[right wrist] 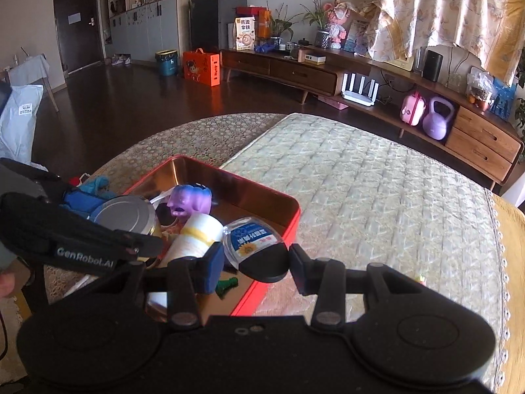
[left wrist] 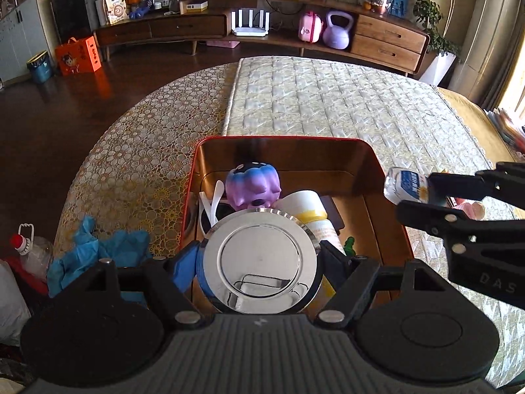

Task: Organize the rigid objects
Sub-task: 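Carry the metal tin and blue-labelled bottle into the red tin box and release both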

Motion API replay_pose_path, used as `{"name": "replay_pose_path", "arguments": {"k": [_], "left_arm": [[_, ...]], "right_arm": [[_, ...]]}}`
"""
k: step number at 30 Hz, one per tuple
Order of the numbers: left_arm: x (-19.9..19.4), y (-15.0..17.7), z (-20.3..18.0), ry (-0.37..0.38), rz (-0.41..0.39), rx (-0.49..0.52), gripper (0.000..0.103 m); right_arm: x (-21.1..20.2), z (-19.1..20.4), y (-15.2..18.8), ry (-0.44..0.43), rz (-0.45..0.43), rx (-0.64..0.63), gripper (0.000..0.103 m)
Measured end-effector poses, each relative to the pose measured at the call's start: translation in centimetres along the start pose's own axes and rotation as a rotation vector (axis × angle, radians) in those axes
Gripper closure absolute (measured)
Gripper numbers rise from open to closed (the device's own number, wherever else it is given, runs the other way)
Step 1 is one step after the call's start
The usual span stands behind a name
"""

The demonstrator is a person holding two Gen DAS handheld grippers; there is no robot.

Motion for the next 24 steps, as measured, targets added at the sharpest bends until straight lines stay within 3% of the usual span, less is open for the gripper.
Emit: {"name": "replay_pose_path", "arguments": {"k": [13, 24], "left_arm": [[1.8, 0.2, 0.0, 0.005, 0.017, 0.019, 0.026], [3.2, 1.1, -0.4, -0.006, 0.048, 0.039, 0.026]], "right_arm": [[5.6, 0.9, -1.7, 0.004, 0.090, -0.063, 0.061], [5.6, 1.0, -1.2, -0.020, 0.102, -0.038, 0.062]]}}
Point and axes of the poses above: each gripper's, at about its wrist camera, not at the fingertips, and x roughly the way its jaws point, z to its left, y to its underside, the point moved 7 cm from there along x, roughly the way its jaws point, and after that the axes turned 10 degrees about z, right-handed, at the moved point
